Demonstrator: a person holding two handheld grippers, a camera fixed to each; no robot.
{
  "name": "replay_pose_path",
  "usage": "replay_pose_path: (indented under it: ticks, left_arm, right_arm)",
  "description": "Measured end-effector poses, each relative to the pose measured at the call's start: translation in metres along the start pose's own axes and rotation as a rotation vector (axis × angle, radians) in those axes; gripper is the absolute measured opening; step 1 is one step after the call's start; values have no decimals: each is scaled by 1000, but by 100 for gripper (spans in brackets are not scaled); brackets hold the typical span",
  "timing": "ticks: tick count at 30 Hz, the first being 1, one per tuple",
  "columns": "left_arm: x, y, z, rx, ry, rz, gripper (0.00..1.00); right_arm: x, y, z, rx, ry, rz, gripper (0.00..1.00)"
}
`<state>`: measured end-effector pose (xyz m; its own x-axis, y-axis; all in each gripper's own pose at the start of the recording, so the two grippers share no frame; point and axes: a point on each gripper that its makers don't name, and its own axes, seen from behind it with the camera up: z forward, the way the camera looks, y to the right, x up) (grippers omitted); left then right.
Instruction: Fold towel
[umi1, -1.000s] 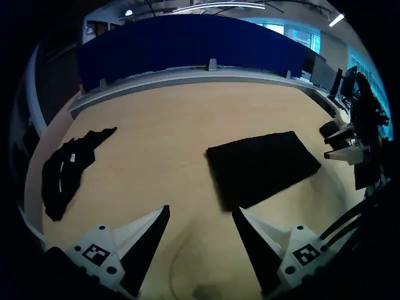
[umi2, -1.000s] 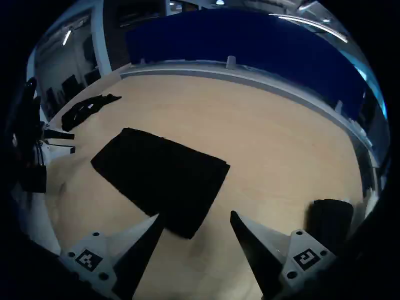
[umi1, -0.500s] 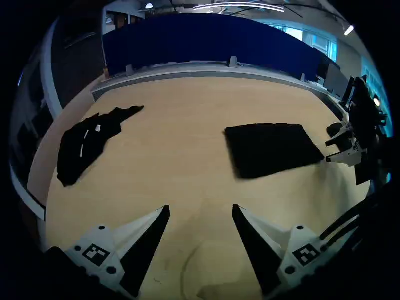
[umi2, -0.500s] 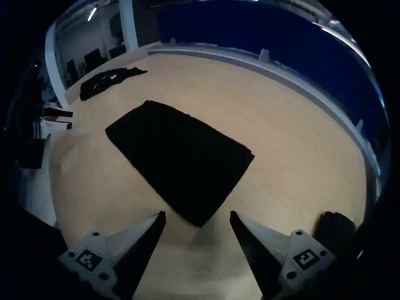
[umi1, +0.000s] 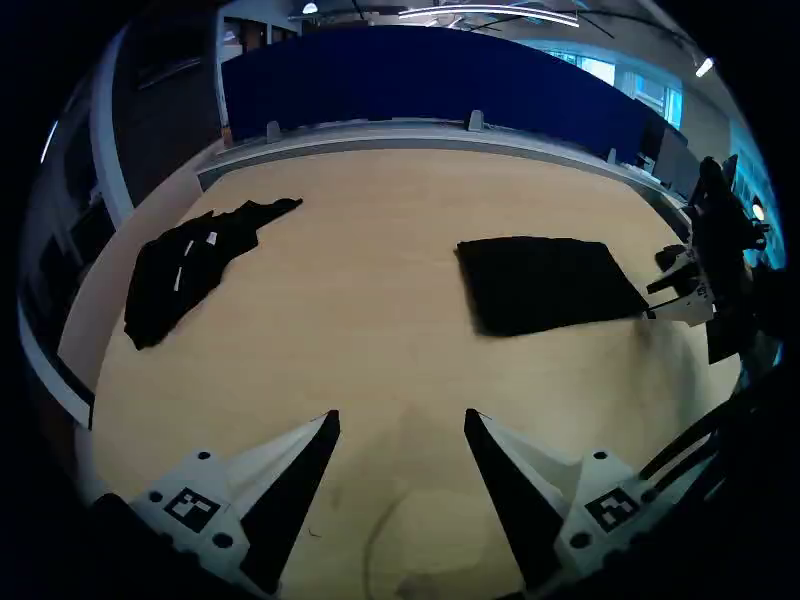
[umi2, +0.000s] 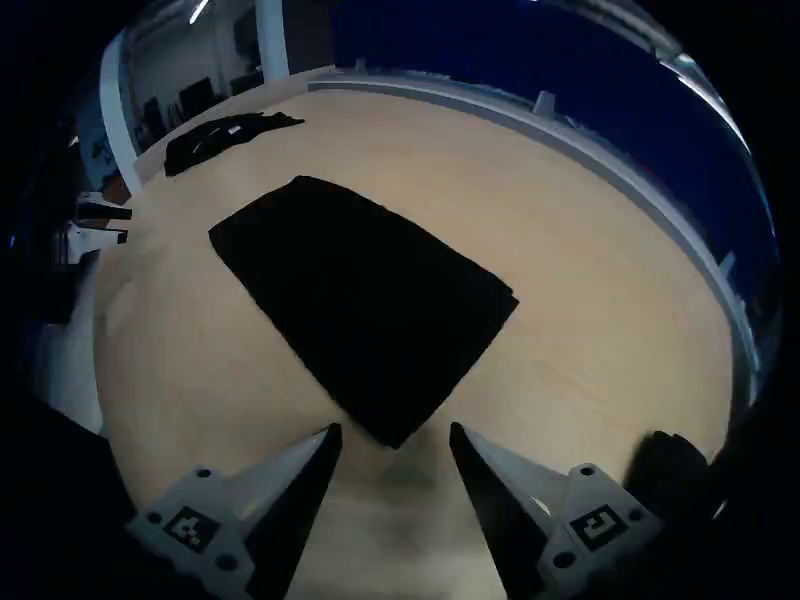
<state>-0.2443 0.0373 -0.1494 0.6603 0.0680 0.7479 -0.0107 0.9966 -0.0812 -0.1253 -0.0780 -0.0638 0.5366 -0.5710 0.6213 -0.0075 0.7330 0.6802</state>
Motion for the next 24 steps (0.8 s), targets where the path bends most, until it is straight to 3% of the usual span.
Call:
replay_pose_path:
  ticks: [9, 17, 24]
  left_arm:
    - [-7, 3, -6, -5, -4, -11, 92]
    - [-11, 2, -8, -3, -7, -14, 93]
    - [-14, 2, -9, -1, -9, -14, 93]
  right_arm:
    - [-10, -2, 5, 32, -32, -7, 48]
    - [-13, -2, 8, 36, -44, -7, 12]
    - [-11, -3, 8, 42, -35, -4, 3]
